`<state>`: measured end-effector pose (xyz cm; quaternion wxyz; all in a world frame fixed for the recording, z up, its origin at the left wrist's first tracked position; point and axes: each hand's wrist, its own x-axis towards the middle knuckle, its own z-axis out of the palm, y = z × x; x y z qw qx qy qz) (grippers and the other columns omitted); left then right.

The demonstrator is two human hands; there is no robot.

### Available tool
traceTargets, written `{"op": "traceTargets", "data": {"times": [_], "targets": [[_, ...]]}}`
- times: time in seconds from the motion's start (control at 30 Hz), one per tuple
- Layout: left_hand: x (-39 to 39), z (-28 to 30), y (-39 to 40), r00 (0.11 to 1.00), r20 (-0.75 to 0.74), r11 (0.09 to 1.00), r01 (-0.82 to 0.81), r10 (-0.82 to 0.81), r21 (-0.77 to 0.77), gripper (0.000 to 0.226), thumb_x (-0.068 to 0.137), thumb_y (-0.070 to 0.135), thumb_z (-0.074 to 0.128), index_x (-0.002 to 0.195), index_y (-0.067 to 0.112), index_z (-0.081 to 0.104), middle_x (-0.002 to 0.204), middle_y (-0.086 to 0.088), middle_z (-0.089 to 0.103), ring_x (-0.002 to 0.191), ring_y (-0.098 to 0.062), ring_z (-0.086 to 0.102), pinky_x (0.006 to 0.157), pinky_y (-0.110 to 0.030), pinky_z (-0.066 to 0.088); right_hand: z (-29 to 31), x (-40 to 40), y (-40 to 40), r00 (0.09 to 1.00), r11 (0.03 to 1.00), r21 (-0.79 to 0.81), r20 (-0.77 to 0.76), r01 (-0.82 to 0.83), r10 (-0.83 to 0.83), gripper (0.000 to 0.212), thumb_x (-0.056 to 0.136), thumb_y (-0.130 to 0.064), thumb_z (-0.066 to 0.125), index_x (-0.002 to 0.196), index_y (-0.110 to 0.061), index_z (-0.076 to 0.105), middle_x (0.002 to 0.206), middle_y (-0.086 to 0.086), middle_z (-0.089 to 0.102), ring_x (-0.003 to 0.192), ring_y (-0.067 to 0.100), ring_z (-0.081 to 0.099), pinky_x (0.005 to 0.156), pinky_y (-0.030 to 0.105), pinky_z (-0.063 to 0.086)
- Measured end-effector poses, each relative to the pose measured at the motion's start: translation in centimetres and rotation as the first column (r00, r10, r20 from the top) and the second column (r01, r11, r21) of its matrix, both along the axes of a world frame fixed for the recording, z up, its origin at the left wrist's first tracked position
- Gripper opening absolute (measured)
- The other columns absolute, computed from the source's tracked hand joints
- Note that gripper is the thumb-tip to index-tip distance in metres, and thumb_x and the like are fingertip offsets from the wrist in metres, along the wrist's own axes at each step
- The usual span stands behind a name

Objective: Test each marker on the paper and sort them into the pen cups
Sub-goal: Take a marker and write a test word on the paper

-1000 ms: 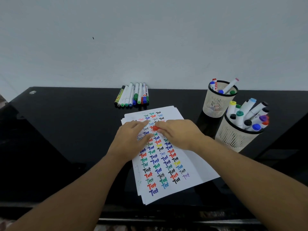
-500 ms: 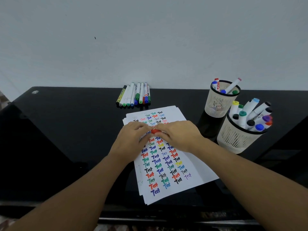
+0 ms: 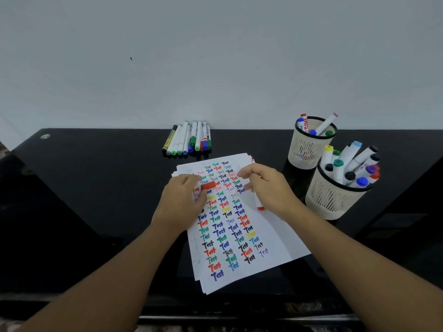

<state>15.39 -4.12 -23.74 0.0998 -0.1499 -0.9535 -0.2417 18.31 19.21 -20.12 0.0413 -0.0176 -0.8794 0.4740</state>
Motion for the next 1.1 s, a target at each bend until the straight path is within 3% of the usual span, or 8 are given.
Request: {"op": "traceTargets", "data": {"times": [0.1, 0.27, 0.33, 0.4, 0.5, 0.6, 0.83, 1.1], "targets": [[0.6, 0.6, 0.1, 0.992, 0.053, 0.990, 0.114, -0.110, -0.077, 0.062, 0.101, 0.056, 0.045, 0.158, 0.043, 0.024, 0.162, 0.003, 0.032, 0.149, -0.018, 0.026, 0.121, -0.043, 0.026, -1.1, 1.3, 0.5, 0.996, 0.984, -0.173, 0.073, -0.046, 0.060, 0.047, 0.102, -0.002, 0.043, 0.127, -0.037, 0.064, 0.126, -0.015, 0.062, 0.115, 0.007, 0.062, 0.105, 0.039, 0.052], [0.4, 0.9, 0.3, 0.946, 0.208, 0.907, 0.303, -0.249, -0.292, 0.063, 0.091, 0.082, 0.021, 0.151, 0.066, 0.008, 0.170, 0.004, -0.001, 0.156, -0.021, 0.000, 0.126, -0.050, 0.009, -2.4, 2.3, 0.7, 0.999, 0.996, -0.079, -0.028, -0.042, 0.040, 0.050, 0.098, 0.001, 0.057, 0.116, -0.046, 0.054, 0.109, -0.008, 0.066, 0.103, 0.017, 0.065, 0.095, 0.052, 0.055], [0.0, 0.7, 0.3, 0.939, 0.251, 0.892, 0.312, -0.237, -0.325, 0.068, 0.084, 0.091, 0.016, 0.149, 0.068, 0.011, 0.170, 0.007, -0.002, 0.156, -0.018, -0.003, 0.126, -0.050, 0.006, -2.4, 2.3, 0.5, 0.998, 0.995, -0.090, -0.061, -0.040, 0.034, 0.033, 0.104, -0.015, 0.058, 0.111, -0.046, 0.051, 0.103, -0.005, 0.069, 0.100, 0.019, 0.066, 0.091, 0.053, 0.056], [-0.2, 0.6, 0.2, 0.941, 0.257, 0.893, 0.301, -0.220, -0.335, 0.071, 0.082, 0.094, 0.016, 0.148, 0.069, 0.012, 0.170, 0.008, 0.001, 0.156, -0.015, -0.004, 0.126, -0.048, 0.004, -1.9, 2.6, 0.1, 0.996, 0.988, -0.143, -0.077, -0.055, 0.044, 0.010, 0.107, -0.038, 0.054, 0.113, -0.046, 0.055, 0.097, -0.012, 0.069, 0.094, 0.010, 0.067, 0.090, 0.043, 0.057], [-0.2, 0.5, 0.2, 0.945, 0.252, 0.900, 0.287, -0.210, -0.327, 0.075, 0.080, 0.096, 0.017, 0.149, 0.067, 0.011, 0.170, 0.010, 0.003, 0.156, -0.013, -0.003, 0.125, -0.046, 0.003, -1.7, 2.8, -0.1, 0.997, 0.983, -0.178, -0.078, -0.039, 0.026, 0.022, 0.101, -0.055, 0.052, 0.115, -0.044, 0.066, 0.092, -0.011, 0.070, 0.083, 0.010, 0.066, 0.083, 0.039, 0.057], [-0.2, 0.6, 0.3, 0.944, 0.264, 0.904, 0.282, -0.200, -0.323, 0.080, 0.079, 0.097, 0.020, 0.151, 0.064, 0.012, 0.170, 0.011, 0.003, 0.156, -0.011, -0.004, 0.125, -0.046, 0.003, -1.8, 2.7, 0.4, 0.997, 0.993, -0.118, -0.073, 0.024, -0.033, 0.011, 0.103, -0.050, 0.057, 0.102, -0.043, 0.066, 0.093, -0.002, 0.072, 0.088, 0.020, 0.068, 0.083, 0.045, 0.059], [-0.1, 1.0, 0.4, 0.939, 0.286, 0.906, 0.278, -0.188, -0.318, 0.085, 0.078, 0.098, 0.022, 0.154, 0.060, 0.014, 0.169, 0.013, 0.001, 0.156, -0.011, -0.005, 0.125, -0.047, 0.002, -2.8, 3.3, 1.5, 0.995, 0.979, -0.186, -0.038, 0.087, -0.095, 0.013, 0.096, -0.039, 0.073, 0.100, -0.027, 0.072, 0.091, -0.006, 0.073, 0.089, 0.018, 0.070, 0.085, 0.048, 0.059], [0.0, 1.0, 0.4, 0.942, 0.286, 0.908, 0.270, -0.179, -0.320, 0.087, 0.077, 0.098, 0.021, 0.154, 0.059, 0.015, 0.169, 0.013, 0.002, 0.156, -0.011, -0.004, 0.126, -0.047, 0.002, -2.8, 2.8, 1.0, 0.997, 0.994, -0.085, 0.033, 0.071, -0.069, 0.014, 0.103, -0.043, 0.061, 0.101, -0.029, 0.065, 0.095, -0.008, 0.070, 0.090, 0.013, 0.067, 0.088, 0.046, 0.058]]}}
